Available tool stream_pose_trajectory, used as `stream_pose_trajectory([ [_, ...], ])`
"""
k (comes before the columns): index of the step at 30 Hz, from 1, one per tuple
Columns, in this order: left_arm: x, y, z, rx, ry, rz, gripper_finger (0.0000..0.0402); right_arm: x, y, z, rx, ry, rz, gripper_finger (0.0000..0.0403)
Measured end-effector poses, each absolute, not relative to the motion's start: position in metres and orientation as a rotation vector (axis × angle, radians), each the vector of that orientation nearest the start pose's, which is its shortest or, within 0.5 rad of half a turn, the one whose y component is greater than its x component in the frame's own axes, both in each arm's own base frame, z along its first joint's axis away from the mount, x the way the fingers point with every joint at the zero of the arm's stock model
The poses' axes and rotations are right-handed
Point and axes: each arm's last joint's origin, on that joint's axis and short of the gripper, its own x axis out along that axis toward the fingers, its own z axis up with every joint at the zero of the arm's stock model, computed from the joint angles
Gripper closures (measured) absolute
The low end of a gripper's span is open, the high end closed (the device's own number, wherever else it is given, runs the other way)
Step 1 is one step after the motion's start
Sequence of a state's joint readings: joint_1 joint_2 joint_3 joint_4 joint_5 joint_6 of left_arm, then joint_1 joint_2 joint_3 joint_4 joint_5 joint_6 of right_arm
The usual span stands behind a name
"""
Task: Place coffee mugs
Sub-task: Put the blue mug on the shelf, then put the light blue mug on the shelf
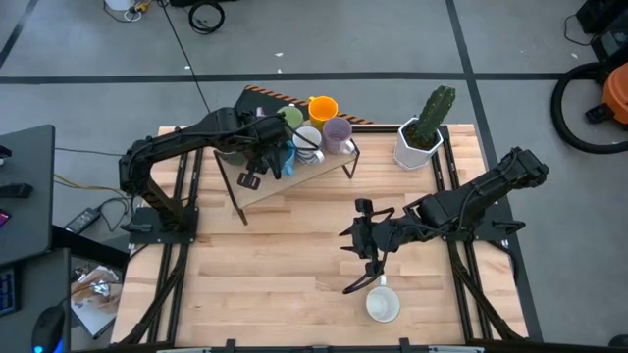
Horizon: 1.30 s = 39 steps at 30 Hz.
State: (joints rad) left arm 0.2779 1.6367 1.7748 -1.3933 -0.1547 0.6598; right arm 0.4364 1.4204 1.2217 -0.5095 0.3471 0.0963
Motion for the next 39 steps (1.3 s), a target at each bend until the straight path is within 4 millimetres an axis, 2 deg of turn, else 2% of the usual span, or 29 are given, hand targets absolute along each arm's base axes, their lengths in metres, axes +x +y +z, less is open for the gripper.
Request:
stream_pose_trajectory([
  [16, 0.29, 0.0873, 0.3687, 0.467, 1.319, -0.035, 0.0368, 0.2809, 0.1202, 0.3141, -0.178, 0.646, 0.057, 0.0252],
  [24, 0.2896, 0.0872, 0.3687, 0.469, 1.323, -0.039, 0.0381, 0.2809, 0.1202, 0.314, -0.182, 0.646, 0.058, 0.0252],
  [30, 0.2893, 0.087, 0.3686, 0.472, 1.329, -0.036, 0.0359, 0.2808, 0.1202, 0.314, -0.182, 0.646, 0.058, 0.0252],
  [39, 0.289, 0.0836, 0.3695, 0.477, 1.344, 0.017, 0.0283, 0.279, 0.1193, 0.3117, -0.184, 0.676, 0.052, 0.0254],
])
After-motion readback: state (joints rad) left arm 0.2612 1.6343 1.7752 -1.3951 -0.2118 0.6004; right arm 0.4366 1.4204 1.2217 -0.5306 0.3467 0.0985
